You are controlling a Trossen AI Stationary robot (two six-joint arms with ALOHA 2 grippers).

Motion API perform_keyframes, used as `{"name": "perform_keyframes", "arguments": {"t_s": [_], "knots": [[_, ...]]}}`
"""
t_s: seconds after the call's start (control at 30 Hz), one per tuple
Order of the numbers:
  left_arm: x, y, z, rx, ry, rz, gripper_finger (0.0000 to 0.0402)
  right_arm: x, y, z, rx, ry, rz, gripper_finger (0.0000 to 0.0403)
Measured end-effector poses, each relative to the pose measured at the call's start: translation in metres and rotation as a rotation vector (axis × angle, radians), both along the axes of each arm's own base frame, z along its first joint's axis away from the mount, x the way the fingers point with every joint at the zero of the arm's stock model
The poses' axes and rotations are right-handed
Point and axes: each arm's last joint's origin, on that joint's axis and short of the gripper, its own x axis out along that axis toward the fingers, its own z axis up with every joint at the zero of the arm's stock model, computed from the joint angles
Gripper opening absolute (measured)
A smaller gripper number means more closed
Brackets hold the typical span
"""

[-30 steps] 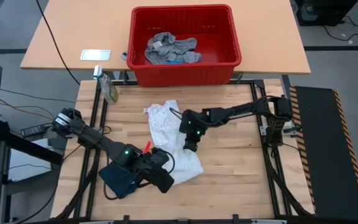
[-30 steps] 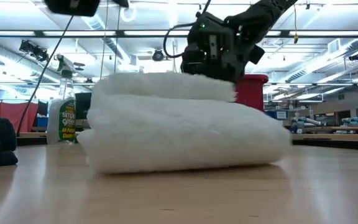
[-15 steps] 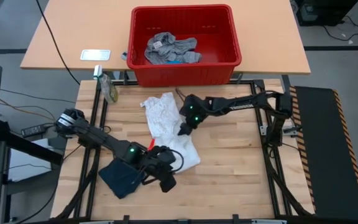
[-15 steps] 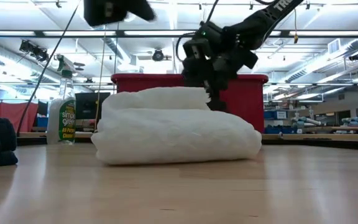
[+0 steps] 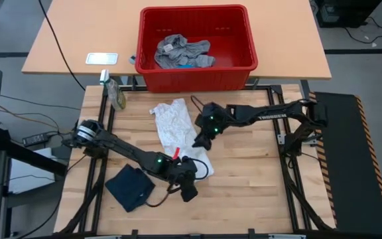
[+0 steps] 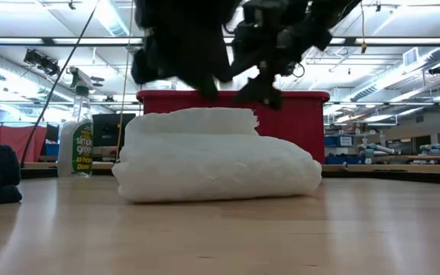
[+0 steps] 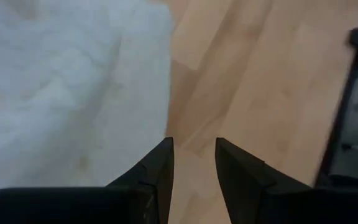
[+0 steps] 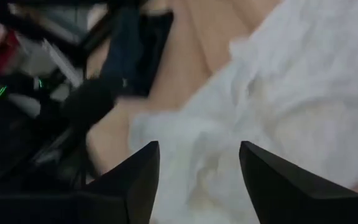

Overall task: Fold laundry
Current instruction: Fold the white dress

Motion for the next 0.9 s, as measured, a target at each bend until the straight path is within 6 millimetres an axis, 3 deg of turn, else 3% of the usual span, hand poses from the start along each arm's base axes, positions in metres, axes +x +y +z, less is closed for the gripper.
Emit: {"name": "perform_keyframes", "arguments": {"t_s": [0.2, 0.43, 0.53, 0.7, 0.9], "knots": [[0.001, 0.017, -0.023, 0.033, 0.162, 0.061, 0.0121, -0.008, 0.021, -0.003, -0.078, 0.094, -0.003, 0.0197], [-0.019, 0.056, -0.024, 0.094, 0.271, 0.133, 0.0117, -0.024, 0.032, -0.003, -0.075, 0.127, -0.058, 0.0180], [-0.037, 0.075, -0.018, 0.090, 0.270, 0.169, 0.0116, -0.031, 0.038, -0.003, -0.093, 0.112, -0.089, 0.0178], [-0.069, 0.109, 0.001, 0.074, 0.191, 0.265, 0.0116, -0.039, 0.049, -0.021, -0.116, 0.108, -0.078, 0.0178], [-0.106, 0.139, 0.009, 0.069, 0.090, 0.331, 0.0116, -0.035, 0.063, -0.029, -0.170, -0.058, 0.010, 0.0176]]}}
